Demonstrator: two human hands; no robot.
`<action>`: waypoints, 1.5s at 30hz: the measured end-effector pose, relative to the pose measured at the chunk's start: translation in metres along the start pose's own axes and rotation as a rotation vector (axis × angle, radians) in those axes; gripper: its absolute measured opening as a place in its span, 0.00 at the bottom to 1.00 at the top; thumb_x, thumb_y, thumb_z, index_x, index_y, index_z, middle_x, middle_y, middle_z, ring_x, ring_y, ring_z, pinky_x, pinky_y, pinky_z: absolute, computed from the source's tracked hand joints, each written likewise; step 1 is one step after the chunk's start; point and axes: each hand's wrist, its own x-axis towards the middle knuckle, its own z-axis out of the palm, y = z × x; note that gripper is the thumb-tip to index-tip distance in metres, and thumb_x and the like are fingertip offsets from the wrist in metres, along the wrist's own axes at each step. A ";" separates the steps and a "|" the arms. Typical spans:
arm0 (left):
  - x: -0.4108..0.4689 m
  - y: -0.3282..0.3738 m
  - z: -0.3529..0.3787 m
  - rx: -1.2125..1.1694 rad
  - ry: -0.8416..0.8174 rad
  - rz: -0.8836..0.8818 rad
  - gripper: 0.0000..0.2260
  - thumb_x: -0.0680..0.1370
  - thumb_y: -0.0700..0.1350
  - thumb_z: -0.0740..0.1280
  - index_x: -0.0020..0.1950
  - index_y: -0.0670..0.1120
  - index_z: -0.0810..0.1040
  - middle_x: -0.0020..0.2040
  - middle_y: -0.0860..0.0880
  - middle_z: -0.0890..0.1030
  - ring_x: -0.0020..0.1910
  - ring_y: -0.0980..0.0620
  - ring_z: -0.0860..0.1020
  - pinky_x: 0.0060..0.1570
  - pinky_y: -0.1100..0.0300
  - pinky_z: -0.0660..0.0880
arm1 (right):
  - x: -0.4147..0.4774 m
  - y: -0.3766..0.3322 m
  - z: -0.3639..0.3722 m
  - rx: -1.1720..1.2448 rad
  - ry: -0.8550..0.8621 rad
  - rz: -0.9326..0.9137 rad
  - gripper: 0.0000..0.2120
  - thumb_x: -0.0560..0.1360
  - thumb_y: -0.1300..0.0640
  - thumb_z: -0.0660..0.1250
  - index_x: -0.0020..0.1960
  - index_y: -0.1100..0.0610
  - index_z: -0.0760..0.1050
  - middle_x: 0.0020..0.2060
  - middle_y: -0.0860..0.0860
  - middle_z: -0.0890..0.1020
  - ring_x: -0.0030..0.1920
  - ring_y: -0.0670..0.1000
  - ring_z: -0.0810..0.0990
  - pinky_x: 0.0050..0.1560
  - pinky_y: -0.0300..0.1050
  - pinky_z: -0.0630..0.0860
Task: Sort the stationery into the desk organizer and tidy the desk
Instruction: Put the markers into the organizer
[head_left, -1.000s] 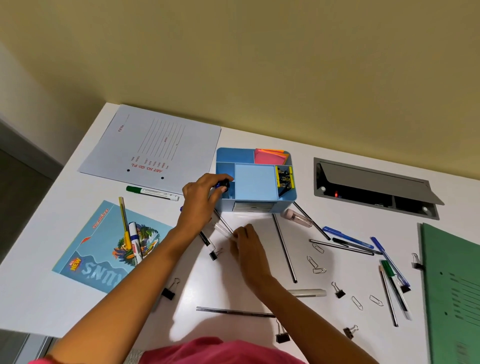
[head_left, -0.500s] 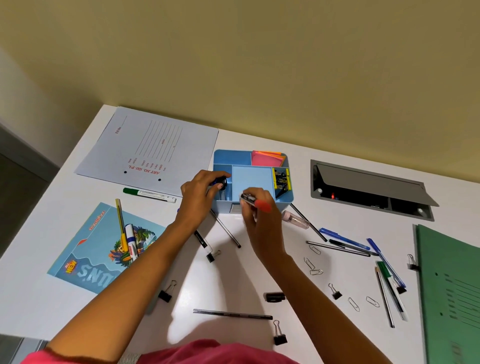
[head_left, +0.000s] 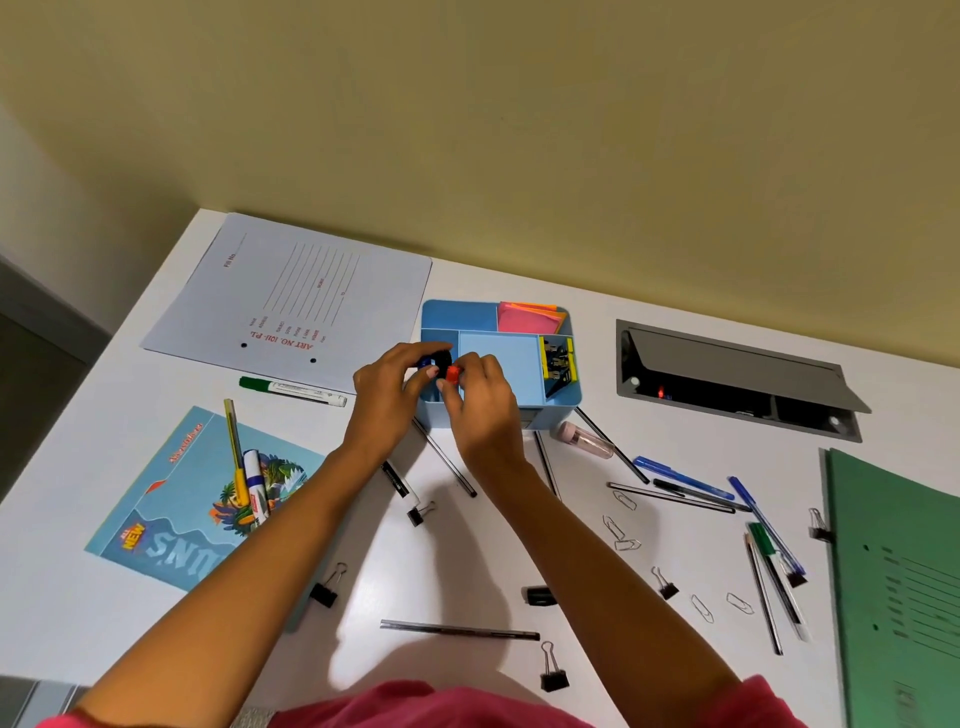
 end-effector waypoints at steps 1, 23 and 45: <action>0.000 0.000 0.000 -0.015 -0.003 -0.008 0.13 0.79 0.42 0.63 0.63 0.50 0.78 0.60 0.51 0.79 0.56 0.59 0.75 0.57 0.75 0.66 | 0.000 -0.001 -0.001 0.007 -0.002 0.013 0.07 0.75 0.63 0.67 0.50 0.66 0.75 0.41 0.60 0.77 0.41 0.59 0.78 0.41 0.52 0.79; 0.017 0.015 -0.005 0.087 -0.116 0.101 0.16 0.75 0.44 0.70 0.63 0.49 0.77 0.63 0.49 0.77 0.62 0.51 0.74 0.57 0.77 0.62 | -0.080 -0.002 0.051 -0.166 -0.370 -0.101 0.12 0.62 0.58 0.79 0.38 0.64 0.79 0.32 0.56 0.80 0.33 0.54 0.78 0.35 0.43 0.79; -0.091 -0.056 -0.063 0.063 0.400 -0.271 0.10 0.79 0.43 0.64 0.59 0.43 0.78 0.57 0.45 0.80 0.49 0.52 0.77 0.45 0.72 0.70 | -0.069 -0.001 -0.030 0.311 -0.057 0.133 0.07 0.74 0.63 0.69 0.50 0.58 0.74 0.41 0.49 0.80 0.40 0.45 0.77 0.42 0.30 0.73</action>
